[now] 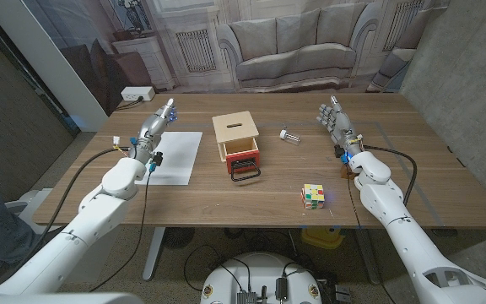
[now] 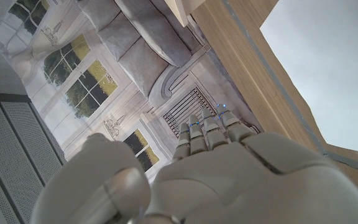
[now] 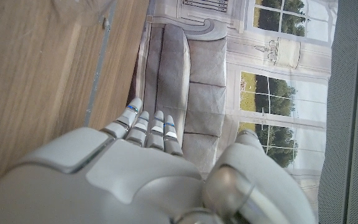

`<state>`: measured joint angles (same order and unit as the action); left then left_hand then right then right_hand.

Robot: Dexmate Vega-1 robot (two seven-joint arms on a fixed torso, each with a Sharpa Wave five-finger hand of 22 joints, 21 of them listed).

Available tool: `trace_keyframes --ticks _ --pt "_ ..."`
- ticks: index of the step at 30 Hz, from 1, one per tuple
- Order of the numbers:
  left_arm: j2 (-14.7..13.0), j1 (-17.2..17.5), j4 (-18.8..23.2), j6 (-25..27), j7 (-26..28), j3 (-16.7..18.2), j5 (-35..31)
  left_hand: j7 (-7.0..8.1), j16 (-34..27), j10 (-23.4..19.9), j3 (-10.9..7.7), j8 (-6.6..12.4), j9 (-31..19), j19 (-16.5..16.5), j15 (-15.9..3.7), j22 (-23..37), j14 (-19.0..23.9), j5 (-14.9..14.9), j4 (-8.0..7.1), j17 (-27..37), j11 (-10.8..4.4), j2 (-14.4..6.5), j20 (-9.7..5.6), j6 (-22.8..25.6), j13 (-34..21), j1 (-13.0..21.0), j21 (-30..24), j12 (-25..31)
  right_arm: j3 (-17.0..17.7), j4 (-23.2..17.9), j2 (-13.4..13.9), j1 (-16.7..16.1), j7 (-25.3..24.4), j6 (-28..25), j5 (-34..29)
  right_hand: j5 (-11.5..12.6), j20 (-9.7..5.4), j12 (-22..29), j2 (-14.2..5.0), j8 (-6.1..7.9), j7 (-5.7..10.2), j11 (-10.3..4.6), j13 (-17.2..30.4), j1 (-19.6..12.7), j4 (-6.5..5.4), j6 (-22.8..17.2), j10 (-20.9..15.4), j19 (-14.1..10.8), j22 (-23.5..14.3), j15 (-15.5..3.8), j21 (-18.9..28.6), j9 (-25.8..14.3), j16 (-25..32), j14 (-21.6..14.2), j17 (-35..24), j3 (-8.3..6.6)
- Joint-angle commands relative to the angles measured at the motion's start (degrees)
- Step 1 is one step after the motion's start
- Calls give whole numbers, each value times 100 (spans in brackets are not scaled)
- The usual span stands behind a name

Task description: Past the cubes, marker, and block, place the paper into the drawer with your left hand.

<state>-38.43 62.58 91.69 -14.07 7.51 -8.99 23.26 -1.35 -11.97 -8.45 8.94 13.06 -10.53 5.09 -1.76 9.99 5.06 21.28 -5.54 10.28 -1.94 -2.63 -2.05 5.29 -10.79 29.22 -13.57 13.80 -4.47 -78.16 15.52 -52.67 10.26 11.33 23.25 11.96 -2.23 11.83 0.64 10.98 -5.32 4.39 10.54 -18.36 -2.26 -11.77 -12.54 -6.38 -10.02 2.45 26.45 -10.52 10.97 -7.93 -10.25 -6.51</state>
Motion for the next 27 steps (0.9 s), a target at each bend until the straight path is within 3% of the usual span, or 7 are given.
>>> trace_keyframes --ticks 1,27 --pt "-120 -41 -42 -37 -41 19 21 -23 1 -69 18 22 -25 50 -7 34 68 32 35 23 -19 7 -155 52 -24 58 -7 10 -26 -76 -8 4 -106 39 -51 -12 -64 -7 -37 5 15 -10 9 -31 35 10 25 -16 -5 15 -37 -16 -13 38 -30 -14" --pt "-139 -242 -505 -493 127 -101 -377 -18 -19 -205 57 25 -28 197 -32 37 274 58 61 29 -60 -9 -175 216 -28 139 -10 0 13 -342 29 -148 -379 6 -80 -17 -55 1 -44 4 17 3 12 -28 41 21 31 -45 -7 16 -94 -18 -6 33 -32 3"
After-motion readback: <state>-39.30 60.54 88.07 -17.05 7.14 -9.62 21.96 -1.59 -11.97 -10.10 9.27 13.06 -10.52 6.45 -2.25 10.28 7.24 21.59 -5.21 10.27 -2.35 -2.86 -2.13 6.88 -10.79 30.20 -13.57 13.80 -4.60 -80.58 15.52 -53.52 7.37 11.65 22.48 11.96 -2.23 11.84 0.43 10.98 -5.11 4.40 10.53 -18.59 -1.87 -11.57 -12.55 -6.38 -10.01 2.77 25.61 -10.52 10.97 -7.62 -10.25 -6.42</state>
